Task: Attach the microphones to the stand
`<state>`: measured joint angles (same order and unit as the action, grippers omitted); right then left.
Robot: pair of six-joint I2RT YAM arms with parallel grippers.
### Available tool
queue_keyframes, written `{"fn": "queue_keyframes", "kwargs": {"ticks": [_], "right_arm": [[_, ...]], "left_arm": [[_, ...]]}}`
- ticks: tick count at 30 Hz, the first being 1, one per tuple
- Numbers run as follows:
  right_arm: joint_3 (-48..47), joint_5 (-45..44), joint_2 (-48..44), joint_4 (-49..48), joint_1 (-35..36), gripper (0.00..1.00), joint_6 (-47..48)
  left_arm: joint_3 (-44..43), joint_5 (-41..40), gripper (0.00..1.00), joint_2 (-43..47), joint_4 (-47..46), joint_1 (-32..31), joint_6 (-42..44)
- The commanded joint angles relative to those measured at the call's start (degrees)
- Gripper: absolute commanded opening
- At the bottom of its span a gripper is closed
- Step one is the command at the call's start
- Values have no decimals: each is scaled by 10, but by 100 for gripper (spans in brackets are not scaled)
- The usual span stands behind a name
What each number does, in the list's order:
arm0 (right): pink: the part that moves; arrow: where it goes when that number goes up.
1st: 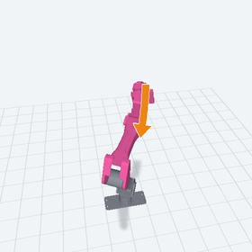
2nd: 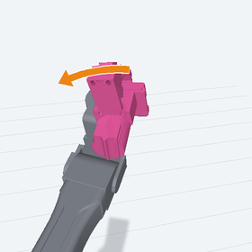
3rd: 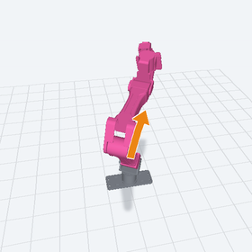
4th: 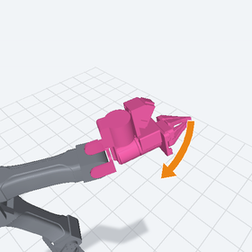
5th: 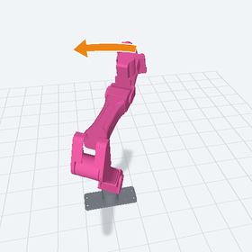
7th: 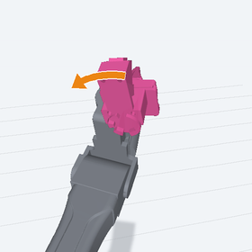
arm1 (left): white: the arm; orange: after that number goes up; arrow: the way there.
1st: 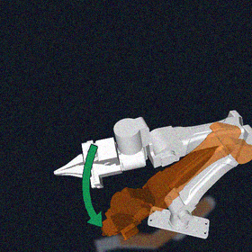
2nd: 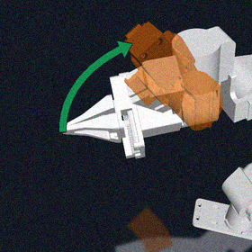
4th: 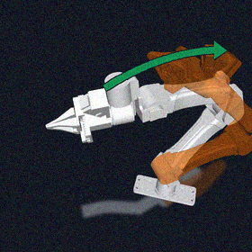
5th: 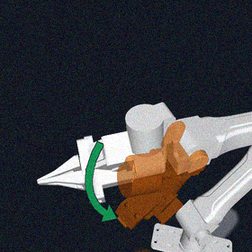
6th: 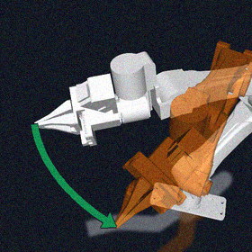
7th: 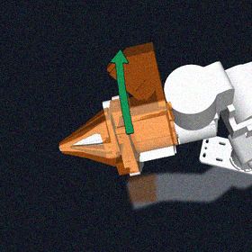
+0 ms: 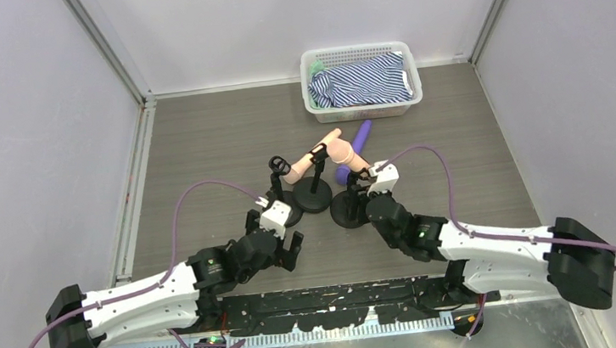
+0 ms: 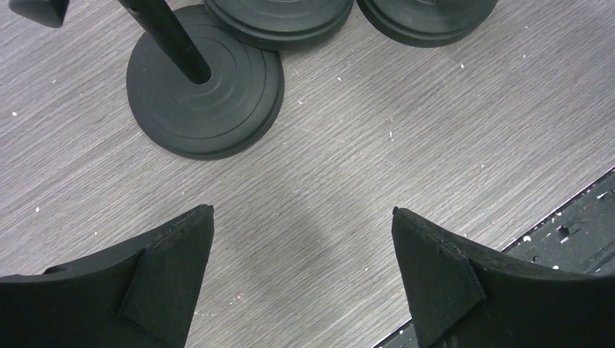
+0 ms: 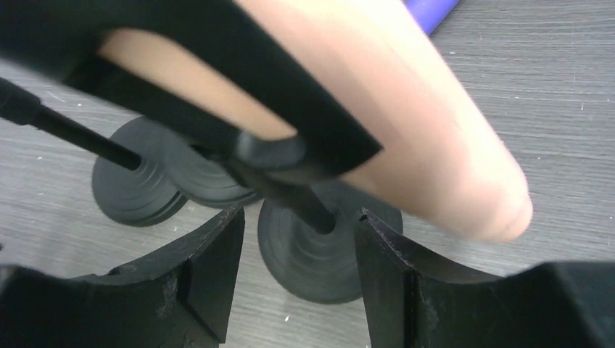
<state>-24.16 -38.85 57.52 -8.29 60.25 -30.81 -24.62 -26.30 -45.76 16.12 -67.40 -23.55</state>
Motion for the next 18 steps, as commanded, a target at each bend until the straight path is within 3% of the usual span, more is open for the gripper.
{"fn": "queue_keyframes", "kwargs": {"ticks": [1,14,18], "right_arm": [[-7,8,50,-102,-17,61,40],[0,27,132,-249,-52,52,105],[1,39,128,-263,-56,34,126]], "left_arm": [[-4,-21,93,12,-11,-2,13],[11,-21,90,28,-28,-1,18],[9,-18,90,18,-30,-2,18]]}}
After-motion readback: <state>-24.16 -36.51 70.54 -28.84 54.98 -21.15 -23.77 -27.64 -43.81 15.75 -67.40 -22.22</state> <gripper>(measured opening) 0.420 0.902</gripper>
